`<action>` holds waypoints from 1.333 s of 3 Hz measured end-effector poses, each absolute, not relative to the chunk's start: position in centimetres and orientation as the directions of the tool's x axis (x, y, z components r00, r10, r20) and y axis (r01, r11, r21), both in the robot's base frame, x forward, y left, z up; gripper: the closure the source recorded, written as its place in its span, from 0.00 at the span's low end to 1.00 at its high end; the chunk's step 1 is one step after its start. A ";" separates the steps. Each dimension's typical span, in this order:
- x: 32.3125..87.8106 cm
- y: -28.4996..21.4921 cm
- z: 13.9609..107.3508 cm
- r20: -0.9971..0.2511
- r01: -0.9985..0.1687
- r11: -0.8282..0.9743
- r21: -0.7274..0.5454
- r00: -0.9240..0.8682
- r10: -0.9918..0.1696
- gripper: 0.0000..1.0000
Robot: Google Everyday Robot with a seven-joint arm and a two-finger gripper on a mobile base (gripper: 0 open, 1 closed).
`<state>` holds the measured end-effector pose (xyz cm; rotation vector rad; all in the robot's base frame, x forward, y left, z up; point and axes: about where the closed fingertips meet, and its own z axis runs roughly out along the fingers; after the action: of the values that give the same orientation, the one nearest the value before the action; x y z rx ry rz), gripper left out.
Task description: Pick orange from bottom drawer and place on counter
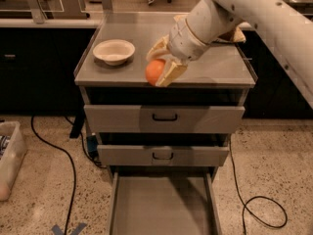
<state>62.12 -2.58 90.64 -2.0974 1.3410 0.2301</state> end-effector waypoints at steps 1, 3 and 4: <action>66.0 -2.5 91.0 -0.388 -0.858 -0.348 -0.377 0.488 -0.782 1.00; 72.2 -4.0 93.6 -0.428 -0.846 -0.265 -0.463 0.475 -0.768 1.00; 75.0 -6.1 94.2 -0.515 -0.826 -0.139 -0.546 0.462 -0.722 1.00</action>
Offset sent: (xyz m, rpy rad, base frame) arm 0.1432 -0.0304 0.0979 -0.1087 -0.1196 -0.0362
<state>75.00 -6.13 94.17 -1.8962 1.2974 0.1615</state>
